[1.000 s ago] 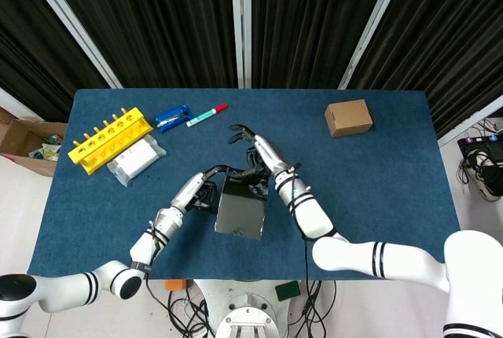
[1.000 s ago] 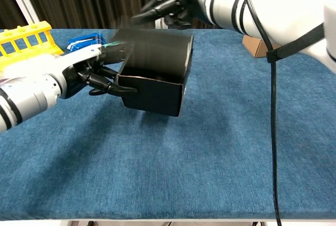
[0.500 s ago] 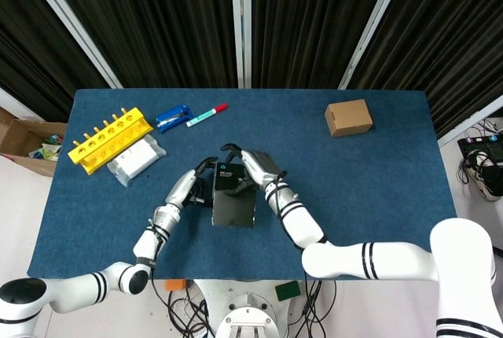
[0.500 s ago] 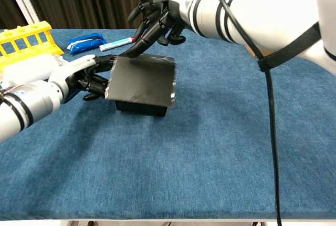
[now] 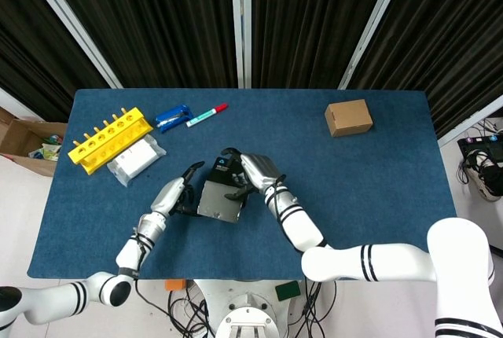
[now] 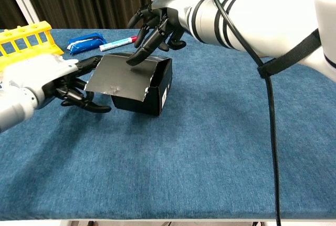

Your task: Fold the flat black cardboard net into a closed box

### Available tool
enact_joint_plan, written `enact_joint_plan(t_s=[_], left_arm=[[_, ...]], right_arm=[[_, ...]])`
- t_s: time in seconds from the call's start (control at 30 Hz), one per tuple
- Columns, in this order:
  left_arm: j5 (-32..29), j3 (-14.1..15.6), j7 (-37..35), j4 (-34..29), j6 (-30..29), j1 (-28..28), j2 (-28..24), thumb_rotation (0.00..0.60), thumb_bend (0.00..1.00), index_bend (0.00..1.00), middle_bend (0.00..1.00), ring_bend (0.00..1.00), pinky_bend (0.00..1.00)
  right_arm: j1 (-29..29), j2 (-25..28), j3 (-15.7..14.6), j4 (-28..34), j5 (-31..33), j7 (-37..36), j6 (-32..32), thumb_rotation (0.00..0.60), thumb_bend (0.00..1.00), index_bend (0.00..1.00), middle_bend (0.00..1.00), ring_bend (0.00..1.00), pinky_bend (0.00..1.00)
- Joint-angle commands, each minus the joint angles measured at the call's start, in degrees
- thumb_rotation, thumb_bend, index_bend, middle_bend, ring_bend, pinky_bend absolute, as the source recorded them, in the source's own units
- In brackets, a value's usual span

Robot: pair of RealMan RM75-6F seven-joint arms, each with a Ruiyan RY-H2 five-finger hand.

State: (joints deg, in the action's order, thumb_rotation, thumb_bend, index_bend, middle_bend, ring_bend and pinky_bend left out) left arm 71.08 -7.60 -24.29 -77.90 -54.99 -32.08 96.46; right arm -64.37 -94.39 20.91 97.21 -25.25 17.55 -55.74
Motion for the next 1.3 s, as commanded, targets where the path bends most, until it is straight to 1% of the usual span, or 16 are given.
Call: enact_joint_plan(t_s=[0.03, 0.17, 0.33, 0.47, 0.67, 0.8, 1.07, 1.2, 1.3], left_arm=[[0.41, 0.94, 1.49, -2.16, -1.13, 1.45, -2.19, 0.589, 0.0, 0.0, 0.04, 0.65, 0.93], [0.61, 1.44, 1.85, -4.21, -1.69, 2.66, -4.34, 0.592, 0.0, 0.0, 0.04, 0.65, 0.93], [0.99, 1.49, 1.65, -5.79, -2.28, 3.57, -5.68, 0.589, 0.0, 0.0, 0.04, 0.65, 0.93], [1.31, 1.48, 1.4, -6.53, -2.19, 3.92, -6.27, 0.59, 0.0, 0.0, 0.04, 0.65, 0.93], [1.67, 0.99, 0.51, -7.05, -2.0, 4.03, -6.48, 0.589, 0.0, 0.0, 0.04, 0.65, 0.93], [2.44, 0.55, -0.49, -7.44, -1.97, 3.9, -6.63, 0.591, 0.0, 0.0, 0.04, 0.65, 0.93], [3.86, 0.12, -1.82, -8.37, -2.1, 3.67, -7.07, 0.59, 0.0, 0.0, 0.04, 0.65, 0.93], [4.02, -0.12, -2.19, -8.59, -2.18, 3.61, -7.09, 0.589, 0.0, 0.0, 0.04, 0.65, 0.93], [4.14, -0.47, -2.87, -8.71, -2.66, 3.72, -6.94, 0.589, 0.0, 0.0, 0.04, 0.64, 0.93]], right_arm=[[-0.3, -1.47, -1.2, -0.39, -1.03, 2.08, -2.73, 0.6, 0.0, 0.24, 0.35, 0.79, 1.0], [-1.25, -5.48, -2.35, -2.61, -1.8, 5.96, -7.75, 0.6, 0.0, 0.25, 0.35, 0.79, 1.0], [-2.23, -10.16, -3.11, -5.85, -2.39, 10.7, -12.25, 0.6, 0.0, 0.25, 0.35, 0.79, 1.0], [-2.45, -13.23, -5.03, -8.15, -5.47, 14.45, -14.66, 0.6, 0.0, 0.25, 0.35, 0.79, 1.0], [-1.43, -14.82, -8.49, -10.61, -11.71, 18.2, -16.47, 0.6, 0.0, 0.25, 0.35, 0.79, 1.0], [-0.05, -14.81, -10.78, -12.62, -16.21, 19.49, -16.37, 0.6, 0.0, 0.26, 0.35, 0.79, 1.0], [2.86, -13.02, -14.6, -18.0, -25.27, 18.69, -13.78, 0.6, 0.02, 0.28, 0.35, 0.79, 1.0], [3.81, -12.61, -15.24, -20.87, -28.72, 17.37, -11.84, 0.6, 0.05, 0.32, 0.36, 0.79, 1.0], [4.15, -13.43, -15.3, -24.31, -31.26, 15.57, -9.91, 0.6, 0.12, 0.38, 0.37, 0.79, 1.0]])
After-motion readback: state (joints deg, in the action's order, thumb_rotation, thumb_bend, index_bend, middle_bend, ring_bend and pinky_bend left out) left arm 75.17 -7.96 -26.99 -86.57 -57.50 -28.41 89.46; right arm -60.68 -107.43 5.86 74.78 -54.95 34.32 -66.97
